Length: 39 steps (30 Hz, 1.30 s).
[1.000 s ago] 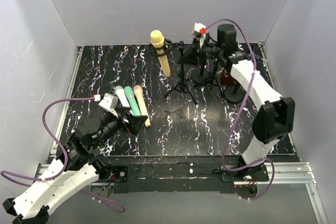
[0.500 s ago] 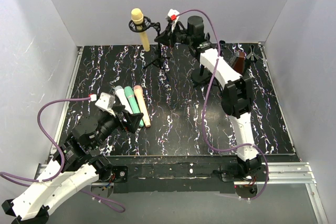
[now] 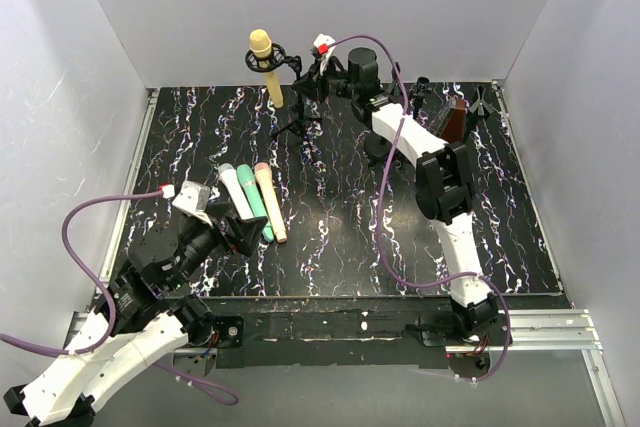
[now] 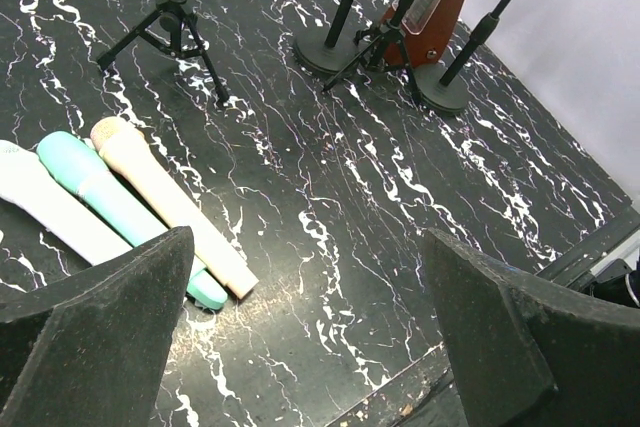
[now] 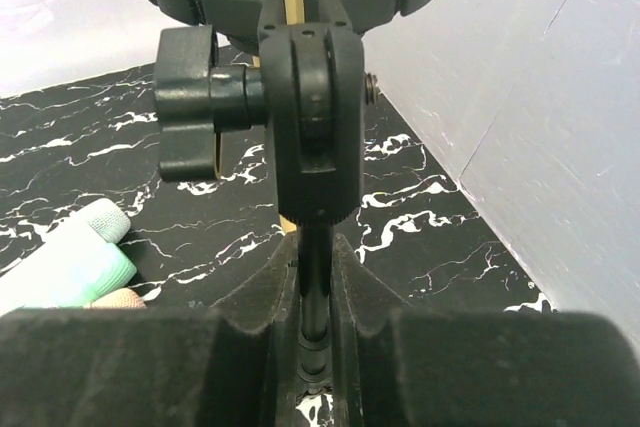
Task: Attach the microphones to the stand
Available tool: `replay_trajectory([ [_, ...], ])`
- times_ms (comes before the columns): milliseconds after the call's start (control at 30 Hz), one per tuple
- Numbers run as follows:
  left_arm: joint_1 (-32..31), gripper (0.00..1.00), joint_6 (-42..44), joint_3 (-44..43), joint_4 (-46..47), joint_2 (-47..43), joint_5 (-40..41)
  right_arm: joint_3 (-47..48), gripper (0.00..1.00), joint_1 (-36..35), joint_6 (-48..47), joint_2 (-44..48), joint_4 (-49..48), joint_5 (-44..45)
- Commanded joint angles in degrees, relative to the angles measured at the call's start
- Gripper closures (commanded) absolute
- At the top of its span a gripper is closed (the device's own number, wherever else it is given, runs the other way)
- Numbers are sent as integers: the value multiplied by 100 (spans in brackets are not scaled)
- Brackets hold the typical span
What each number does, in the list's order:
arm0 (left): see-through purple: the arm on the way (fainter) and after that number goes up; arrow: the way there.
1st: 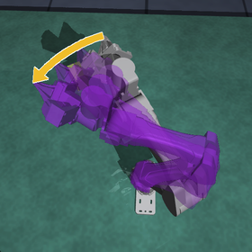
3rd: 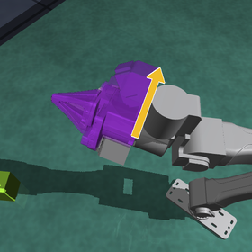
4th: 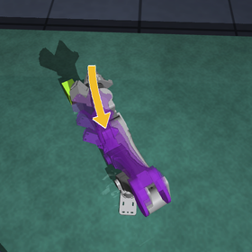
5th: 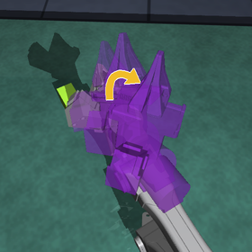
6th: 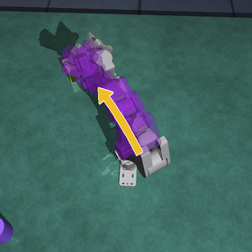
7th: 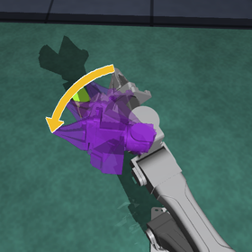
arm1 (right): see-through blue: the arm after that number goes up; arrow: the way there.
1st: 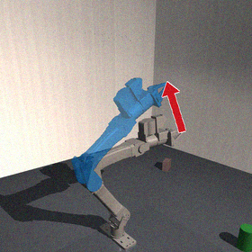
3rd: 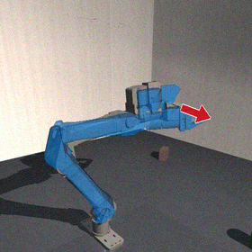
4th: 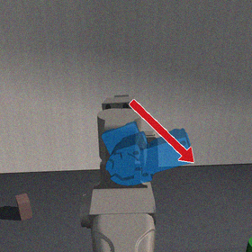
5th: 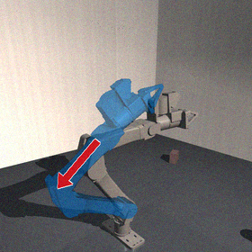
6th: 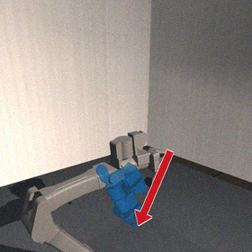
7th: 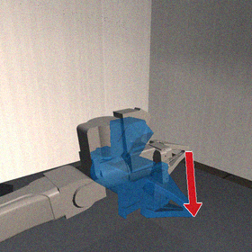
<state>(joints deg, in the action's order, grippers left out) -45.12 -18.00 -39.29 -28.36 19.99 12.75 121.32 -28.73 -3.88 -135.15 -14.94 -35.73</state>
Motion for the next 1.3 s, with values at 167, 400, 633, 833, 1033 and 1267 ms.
replay_trajectory([
  [167,12,2,-142,-53,-135,-214,61,-618,68,17,-131,797,-493,-145],
  [400,12,2,-213,-26,-214,-443,87,-697,59,17,-148,955,-361,-216],
  [633,4,2,-309,-53,-381,-794,210,-1074,37,69,-131,1289,-282,-233],
  [833,4,2,-459,-79,-469,-716,263,-1549,32,166,-332,1834,314,-461],
  [1033,12,2,-591,-184,-460,-171,158,-1708,30,175,-946,2624,1833,-804],
  [1267,12,2,-819,-255,-495,207,61,-1287,28,175,-2501,3503,5171,-1832],
])
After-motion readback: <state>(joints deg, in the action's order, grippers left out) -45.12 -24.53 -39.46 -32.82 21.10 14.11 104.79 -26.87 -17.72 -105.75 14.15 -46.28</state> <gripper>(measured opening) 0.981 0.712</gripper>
